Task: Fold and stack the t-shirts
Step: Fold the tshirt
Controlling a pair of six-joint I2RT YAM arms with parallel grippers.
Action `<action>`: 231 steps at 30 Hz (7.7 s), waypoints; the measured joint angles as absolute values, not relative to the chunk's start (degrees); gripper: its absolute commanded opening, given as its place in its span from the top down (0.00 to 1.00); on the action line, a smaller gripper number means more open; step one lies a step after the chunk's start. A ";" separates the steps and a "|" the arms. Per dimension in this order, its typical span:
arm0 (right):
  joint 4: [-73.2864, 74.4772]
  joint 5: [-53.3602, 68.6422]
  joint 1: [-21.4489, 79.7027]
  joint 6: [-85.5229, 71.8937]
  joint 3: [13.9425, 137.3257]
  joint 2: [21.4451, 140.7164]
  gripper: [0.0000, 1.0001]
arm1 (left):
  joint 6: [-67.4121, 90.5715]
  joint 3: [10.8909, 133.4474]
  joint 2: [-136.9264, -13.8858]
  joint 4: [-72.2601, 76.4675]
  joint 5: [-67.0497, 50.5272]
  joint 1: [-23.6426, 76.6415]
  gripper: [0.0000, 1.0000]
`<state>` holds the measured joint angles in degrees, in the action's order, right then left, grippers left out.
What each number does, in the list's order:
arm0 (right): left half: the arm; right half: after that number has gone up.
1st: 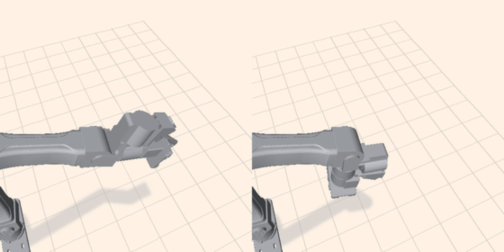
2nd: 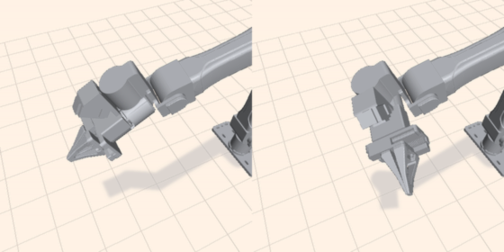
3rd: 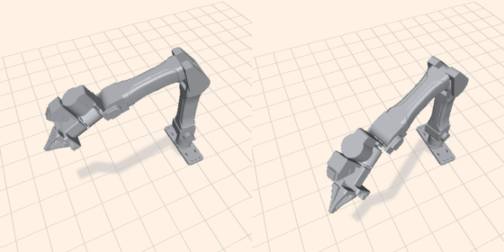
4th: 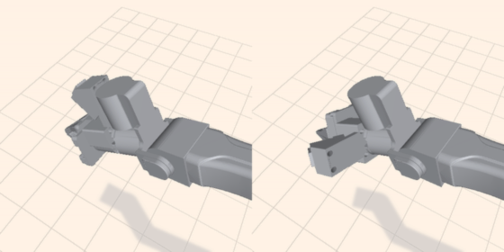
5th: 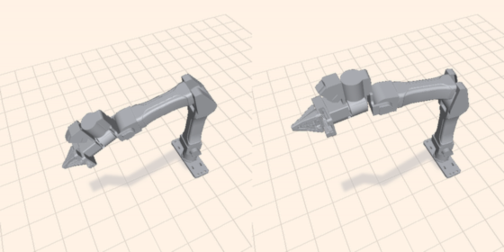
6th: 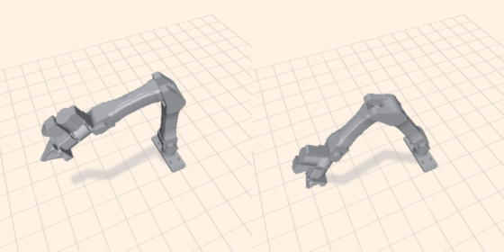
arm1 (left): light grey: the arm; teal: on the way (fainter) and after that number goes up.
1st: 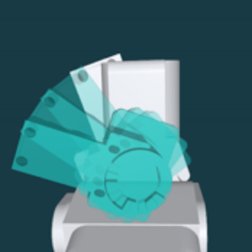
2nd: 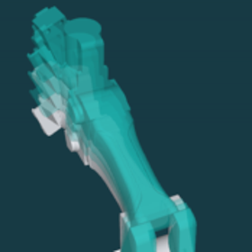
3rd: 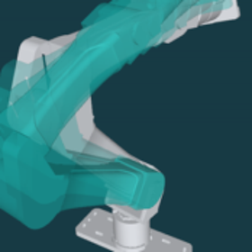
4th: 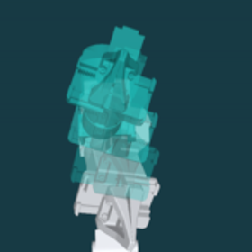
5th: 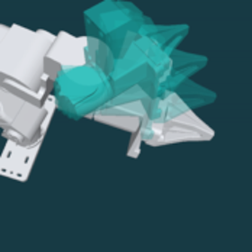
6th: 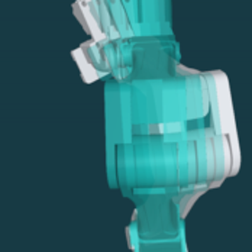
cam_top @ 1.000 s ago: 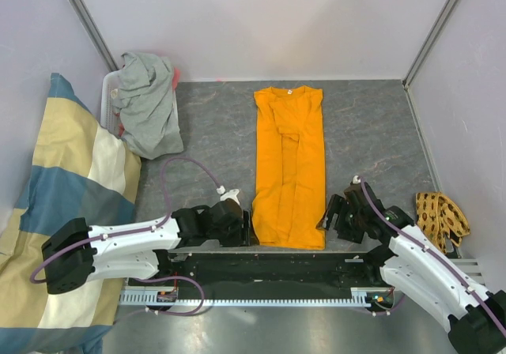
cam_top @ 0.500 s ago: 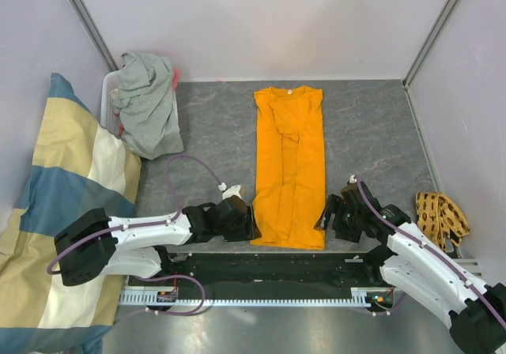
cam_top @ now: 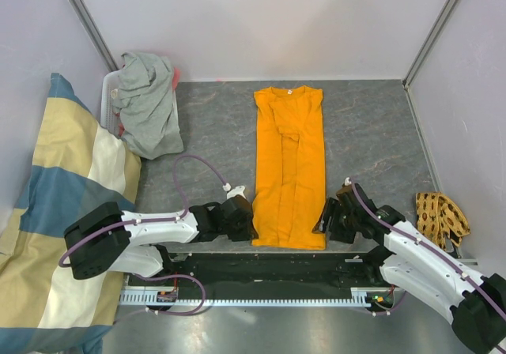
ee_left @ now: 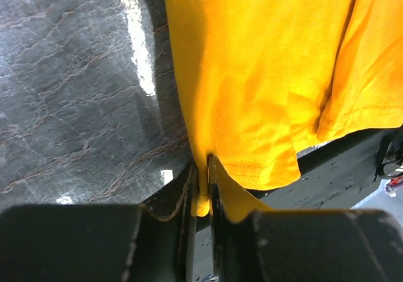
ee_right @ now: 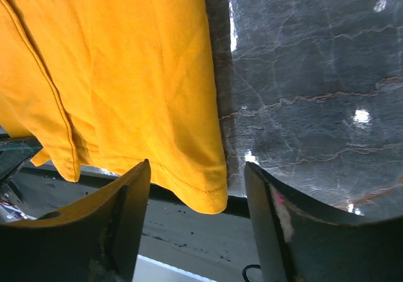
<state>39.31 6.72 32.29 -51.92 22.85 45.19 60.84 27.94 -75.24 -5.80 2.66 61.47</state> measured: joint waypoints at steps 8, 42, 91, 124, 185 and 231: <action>38.09 6.85 33.89 -53.39 21.43 45.21 0.52 | 60.84 27.57 -74.98 -5.67 2.55 61.45 0.85; 32.01 -4.34 35.68 -53.71 40.62 59.31 1.00 | 53.23 44.49 -79.35 -10.24 -1.04 49.67 0.98; 16.71 -5.56 15.07 -42.19 69.69 103.42 0.94 | 41.89 83.53 -120.73 -7.62 -22.20 27.07 0.96; 13.80 13.80 3.84 -35.81 60.45 90.74 0.26 | 41.87 60.51 -105.95 -0.75 -28.05 18.94 0.15; 3.18 15.20 5.85 -33.39 36.64 83.92 0.35 | 44.29 45.25 -105.49 18.26 -26.52 27.51 0.98; 17.30 14.06 18.79 -35.90 30.44 70.35 1.00 | 44.34 29.91 -85.93 6.74 -22.96 29.65 0.98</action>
<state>17.30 14.06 18.79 -35.90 30.44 70.35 44.34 29.91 -85.93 6.74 -22.96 29.65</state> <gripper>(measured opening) 0.010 0.028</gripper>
